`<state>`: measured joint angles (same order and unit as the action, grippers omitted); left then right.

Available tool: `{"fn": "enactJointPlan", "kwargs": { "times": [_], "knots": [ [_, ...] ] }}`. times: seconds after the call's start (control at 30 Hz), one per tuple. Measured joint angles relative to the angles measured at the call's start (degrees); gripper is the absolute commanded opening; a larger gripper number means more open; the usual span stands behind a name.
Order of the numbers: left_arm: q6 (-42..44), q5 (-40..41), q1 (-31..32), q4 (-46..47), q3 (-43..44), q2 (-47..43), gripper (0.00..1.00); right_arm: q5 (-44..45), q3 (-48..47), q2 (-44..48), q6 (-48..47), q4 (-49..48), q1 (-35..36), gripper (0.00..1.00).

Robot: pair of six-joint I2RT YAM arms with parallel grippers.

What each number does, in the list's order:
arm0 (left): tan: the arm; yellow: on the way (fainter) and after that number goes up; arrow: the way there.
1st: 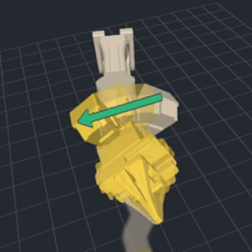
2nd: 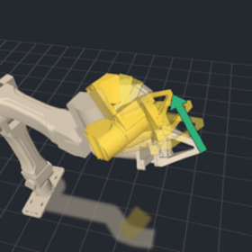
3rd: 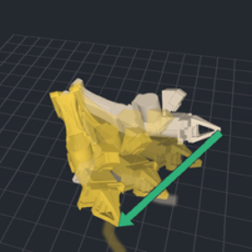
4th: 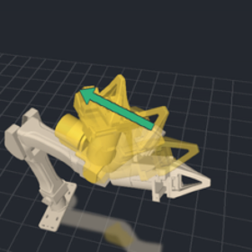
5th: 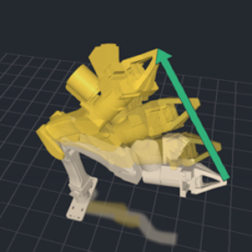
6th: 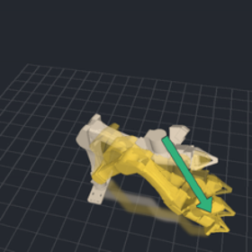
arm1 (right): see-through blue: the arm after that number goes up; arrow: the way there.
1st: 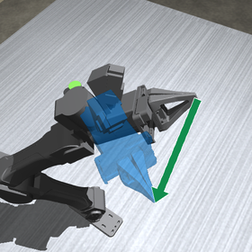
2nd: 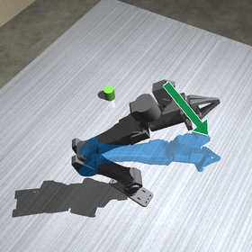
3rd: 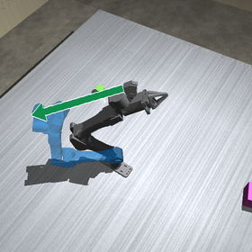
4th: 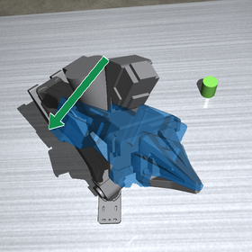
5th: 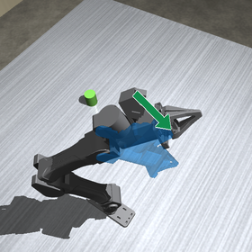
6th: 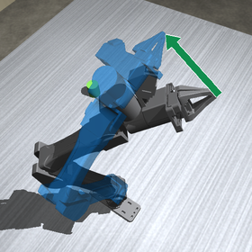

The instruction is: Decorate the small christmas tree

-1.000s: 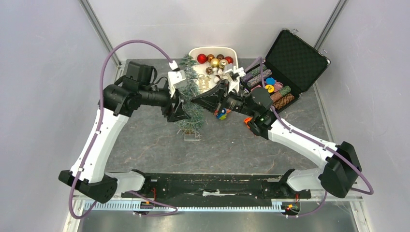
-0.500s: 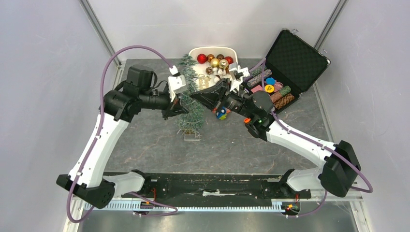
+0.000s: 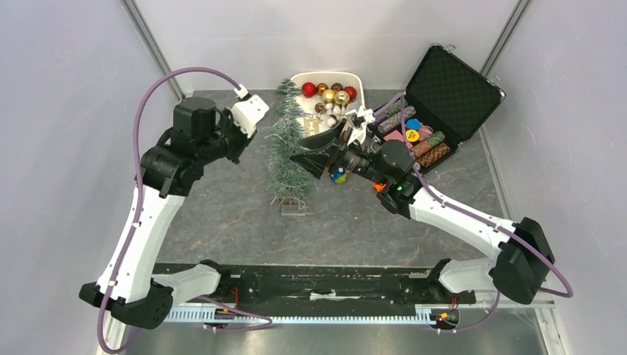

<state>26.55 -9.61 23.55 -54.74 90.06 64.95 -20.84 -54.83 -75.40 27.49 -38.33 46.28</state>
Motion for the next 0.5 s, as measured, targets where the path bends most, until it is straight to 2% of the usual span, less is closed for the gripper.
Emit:
{"fn": "enactJointPlan", "kwargs": {
  "times": [0.1, 0.23, 0.4, 0.5],
  "knots": [
    [1.5, 5.8, -1.4, 2.1, -0.1, 0.6, 0.02, 0.1, 0.0, 1.3, -2.2, 2.1, 0.0, 0.68],
    [2.6, 8.0, -4.7, 4.3, -0.7, 1.7, 0.02, -0.1, 0.0, 3.0, -5.5, 4.7, 0.0, 0.71],
    [4.3, 7.2, -10.1, 7.6, -2.1, 5.8, 0.02, -0.1, 0.0, 3.8, -10.1, 8.3, 0.0, 0.75],
    [5.0, 4.2, -10.7, 8.9, -4.5, 7.3, 0.02, 0.0, 0.0, 3.8, -12.7, 10.5, 0.0, 0.76]
  ]
}}
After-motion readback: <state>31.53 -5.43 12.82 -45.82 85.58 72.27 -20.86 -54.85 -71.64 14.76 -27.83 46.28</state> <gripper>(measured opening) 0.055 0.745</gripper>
